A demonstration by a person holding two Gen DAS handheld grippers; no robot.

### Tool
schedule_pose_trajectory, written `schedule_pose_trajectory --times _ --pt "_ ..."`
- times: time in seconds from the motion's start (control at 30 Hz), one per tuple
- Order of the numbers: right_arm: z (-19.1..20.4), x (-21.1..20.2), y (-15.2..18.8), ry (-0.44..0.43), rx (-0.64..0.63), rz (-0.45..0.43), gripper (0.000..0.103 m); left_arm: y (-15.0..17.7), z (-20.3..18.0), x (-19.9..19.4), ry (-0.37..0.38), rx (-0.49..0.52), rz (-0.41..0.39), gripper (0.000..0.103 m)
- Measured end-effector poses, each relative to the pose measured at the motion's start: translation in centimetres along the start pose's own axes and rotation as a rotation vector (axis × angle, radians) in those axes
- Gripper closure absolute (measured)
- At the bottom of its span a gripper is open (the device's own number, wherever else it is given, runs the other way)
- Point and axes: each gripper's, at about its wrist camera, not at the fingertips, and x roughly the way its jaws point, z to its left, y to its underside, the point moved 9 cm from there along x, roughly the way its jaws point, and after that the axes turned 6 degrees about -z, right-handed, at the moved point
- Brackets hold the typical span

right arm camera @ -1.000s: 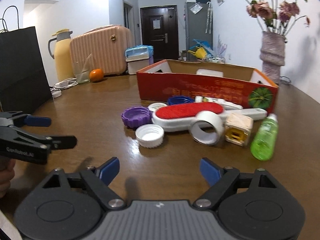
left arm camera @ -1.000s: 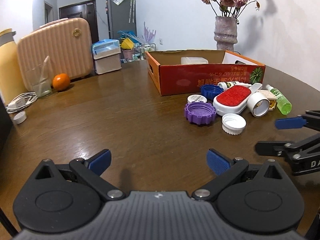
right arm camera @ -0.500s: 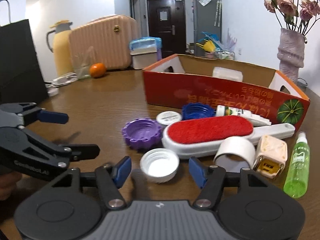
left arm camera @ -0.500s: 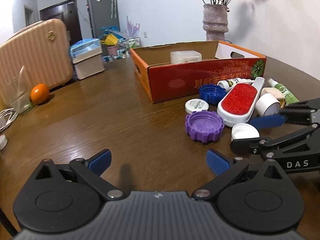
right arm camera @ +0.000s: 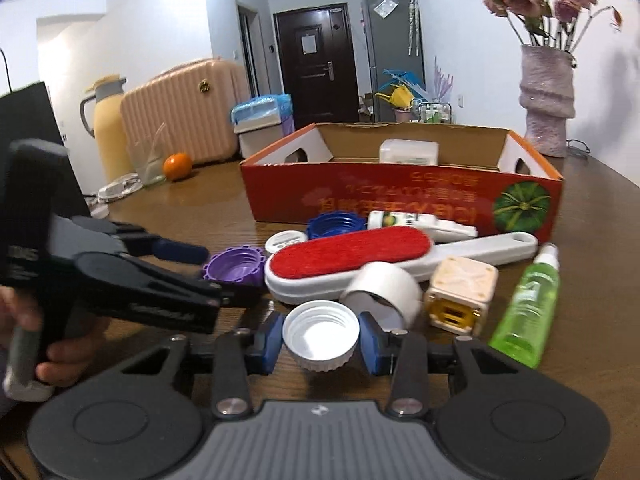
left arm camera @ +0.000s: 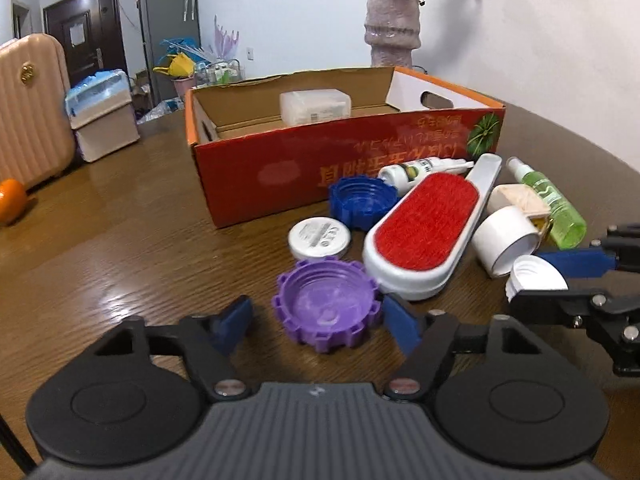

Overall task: Organize rigid objects
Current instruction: 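Grasp the purple cap with the left tool while the right tool grasps the white cap, then carry the purple cap and white cap over the cardboard box with both tools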

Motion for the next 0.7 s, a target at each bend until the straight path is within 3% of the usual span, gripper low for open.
schedule_pose_trajectory --times 0.03,0.3,0.7 --pt "-0.3 -0.2 0.1 0.006 0.001 0.001 0.063 -0.1 -0.2 -0.1 -0.003 0.003 -0.001 0.048" --pt "-1.2 -2.8 -0.1 0.01 0.019 -0.036 0.063 -0.5 -0.6 -2.1 -0.073 0.003 -0.012 0.049" --pt "0.8 -12.1 -1.4 0.023 -0.039 -0.165 0.063 -1.2 -3.0 -16.3 -0.152 -0.037 -0.215 0.049"
